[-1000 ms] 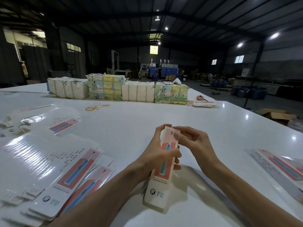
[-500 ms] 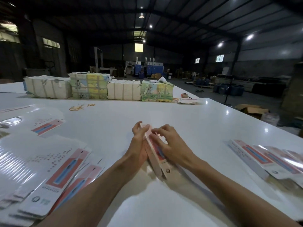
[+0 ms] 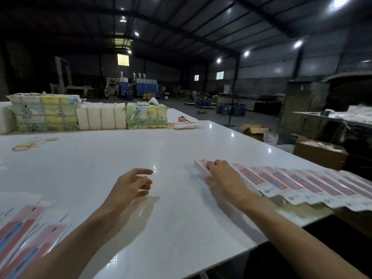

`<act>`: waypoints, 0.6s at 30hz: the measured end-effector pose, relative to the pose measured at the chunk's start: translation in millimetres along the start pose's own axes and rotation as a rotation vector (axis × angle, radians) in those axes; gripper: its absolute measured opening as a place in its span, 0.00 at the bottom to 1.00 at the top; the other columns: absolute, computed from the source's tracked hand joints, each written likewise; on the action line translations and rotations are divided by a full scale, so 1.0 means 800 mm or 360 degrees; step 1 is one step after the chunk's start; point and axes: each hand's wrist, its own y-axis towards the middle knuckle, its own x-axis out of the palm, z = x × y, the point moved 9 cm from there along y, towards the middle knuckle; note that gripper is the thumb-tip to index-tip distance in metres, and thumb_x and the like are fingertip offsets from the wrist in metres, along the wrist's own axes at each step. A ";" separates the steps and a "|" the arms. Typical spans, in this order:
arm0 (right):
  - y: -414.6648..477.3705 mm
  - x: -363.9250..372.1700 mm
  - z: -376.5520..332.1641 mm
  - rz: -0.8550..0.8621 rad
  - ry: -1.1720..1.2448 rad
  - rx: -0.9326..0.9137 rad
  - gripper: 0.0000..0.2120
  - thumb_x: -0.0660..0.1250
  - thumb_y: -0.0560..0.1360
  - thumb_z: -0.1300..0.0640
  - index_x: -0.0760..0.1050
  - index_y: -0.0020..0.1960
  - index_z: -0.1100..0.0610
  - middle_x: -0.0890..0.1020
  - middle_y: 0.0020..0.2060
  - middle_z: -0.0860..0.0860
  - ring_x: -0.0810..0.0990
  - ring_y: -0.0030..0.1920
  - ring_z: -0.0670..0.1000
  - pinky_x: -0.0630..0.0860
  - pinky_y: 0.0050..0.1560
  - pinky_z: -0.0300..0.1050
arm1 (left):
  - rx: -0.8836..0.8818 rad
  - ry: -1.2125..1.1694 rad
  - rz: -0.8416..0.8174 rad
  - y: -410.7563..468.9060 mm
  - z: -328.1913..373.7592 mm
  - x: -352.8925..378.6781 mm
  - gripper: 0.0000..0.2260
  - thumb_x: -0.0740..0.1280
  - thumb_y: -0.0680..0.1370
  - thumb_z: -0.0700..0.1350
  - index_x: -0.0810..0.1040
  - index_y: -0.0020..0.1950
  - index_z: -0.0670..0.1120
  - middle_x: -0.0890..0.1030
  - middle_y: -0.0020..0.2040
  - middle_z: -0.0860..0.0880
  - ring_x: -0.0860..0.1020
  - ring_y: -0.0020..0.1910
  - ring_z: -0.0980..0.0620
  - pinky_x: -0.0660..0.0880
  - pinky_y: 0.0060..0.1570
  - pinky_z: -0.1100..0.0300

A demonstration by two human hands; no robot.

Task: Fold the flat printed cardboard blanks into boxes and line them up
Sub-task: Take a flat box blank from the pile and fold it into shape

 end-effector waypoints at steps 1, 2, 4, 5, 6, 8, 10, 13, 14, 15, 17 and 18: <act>-0.007 0.003 0.023 -0.0024 -0.0198 0.0063 0.21 0.62 0.85 0.53 0.66 0.77 0.53 0.75 0.70 0.53 0.73 0.68 0.55 0.69 0.73 0.53 | 0.0014 0.0059 -0.0038 -0.001 0.002 0.003 0.11 0.65 0.85 0.39 0.87 0.55 0.50 0.87 0.46 0.45 0.85 0.46 0.47 0.83 0.45 0.61; -0.014 0.005 0.043 -0.0030 -0.0370 0.0101 0.21 0.61 0.85 0.54 0.66 0.77 0.54 0.75 0.70 0.53 0.72 0.69 0.56 0.67 0.75 0.54 | 0.0028 0.0117 -0.0077 -0.002 0.003 0.008 0.12 0.65 0.84 0.38 0.87 0.54 0.50 0.86 0.44 0.46 0.84 0.43 0.49 0.81 0.43 0.63; -0.030 0.002 0.072 -0.0036 -0.0499 0.0166 0.21 0.62 0.85 0.53 0.65 0.77 0.54 0.74 0.71 0.53 0.73 0.70 0.55 0.67 0.76 0.53 | 0.0040 0.0242 -0.0150 -0.003 0.003 0.016 0.12 0.65 0.84 0.37 0.87 0.53 0.48 0.86 0.42 0.46 0.82 0.39 0.52 0.79 0.40 0.65; -0.036 -0.001 0.081 -0.0031 -0.0506 0.0184 0.21 0.62 0.85 0.52 0.65 0.77 0.53 0.73 0.72 0.52 0.73 0.70 0.54 0.68 0.76 0.52 | 0.0045 0.0301 -0.0174 -0.003 0.003 0.018 0.12 0.65 0.84 0.37 0.87 0.53 0.48 0.86 0.42 0.47 0.82 0.39 0.53 0.78 0.40 0.66; -0.040 -0.005 0.088 -0.0026 -0.0508 0.0194 0.21 0.63 0.85 0.52 0.65 0.77 0.53 0.73 0.72 0.51 0.73 0.70 0.53 0.69 0.75 0.52 | 0.0053 0.0350 -0.0192 -0.004 0.003 0.019 0.12 0.65 0.84 0.37 0.87 0.53 0.49 0.86 0.43 0.47 0.82 0.39 0.54 0.77 0.40 0.67; -0.041 -0.014 0.096 -0.0045 -0.0545 0.0235 0.21 0.62 0.86 0.52 0.65 0.77 0.53 0.72 0.72 0.52 0.73 0.71 0.54 0.69 0.76 0.53 | 0.0065 0.0437 -0.0227 -0.006 0.004 0.021 0.13 0.65 0.84 0.37 0.88 0.53 0.51 0.86 0.43 0.49 0.82 0.40 0.55 0.77 0.43 0.66; -0.030 -0.020 0.087 -0.0058 -0.0576 0.0221 0.21 0.62 0.86 0.51 0.66 0.77 0.54 0.73 0.73 0.53 0.72 0.72 0.55 0.66 0.76 0.55 | 0.0071 0.0519 -0.0253 -0.007 0.005 0.022 0.13 0.65 0.84 0.38 0.87 0.53 0.52 0.86 0.44 0.49 0.82 0.41 0.55 0.77 0.47 0.62; -0.001 -0.023 0.026 -0.0012 -0.0422 0.0036 0.17 0.60 0.86 0.48 0.71 0.72 0.55 0.76 0.68 0.53 0.75 0.67 0.55 0.72 0.72 0.55 | 0.0084 0.0570 -0.0272 -0.011 0.007 0.023 0.14 0.64 0.83 0.37 0.87 0.52 0.53 0.86 0.43 0.49 0.82 0.42 0.55 0.77 0.50 0.60; 0.009 -0.024 -0.003 0.0043 -0.0349 -0.0049 0.15 0.60 0.86 0.49 0.73 0.68 0.55 0.78 0.64 0.53 0.77 0.62 0.55 0.75 0.67 0.54 | 0.0095 0.0581 -0.0262 -0.013 0.008 0.023 0.14 0.65 0.83 0.37 0.87 0.52 0.53 0.86 0.43 0.49 0.82 0.42 0.55 0.77 0.49 0.61; 0.021 -0.025 -0.036 0.0123 -0.0282 -0.0141 0.12 0.61 0.86 0.49 0.74 0.63 0.55 0.79 0.59 0.53 0.79 0.57 0.54 0.77 0.61 0.52 | 0.0103 0.0585 -0.0236 -0.016 0.010 0.022 0.15 0.65 0.82 0.38 0.88 0.51 0.54 0.86 0.43 0.48 0.82 0.42 0.55 0.78 0.48 0.62; 0.039 -0.028 -0.102 0.0289 -0.0144 -0.0312 0.08 0.62 0.85 0.51 0.74 0.52 0.55 0.80 0.46 0.52 0.79 0.44 0.53 0.79 0.48 0.50 | 0.0131 0.0580 -0.0129 -0.020 0.017 0.017 0.15 0.64 0.81 0.38 0.87 0.48 0.54 0.85 0.42 0.49 0.83 0.40 0.54 0.78 0.43 0.64; 0.046 -0.027 -0.133 0.0344 -0.0067 -0.0368 0.09 0.63 0.85 0.51 0.73 0.48 0.54 0.79 0.40 0.51 0.78 0.38 0.52 0.79 0.43 0.49 | 0.0167 0.0615 -0.0057 -0.022 0.023 0.012 0.15 0.64 0.81 0.38 0.87 0.45 0.54 0.85 0.41 0.50 0.82 0.38 0.54 0.78 0.40 0.64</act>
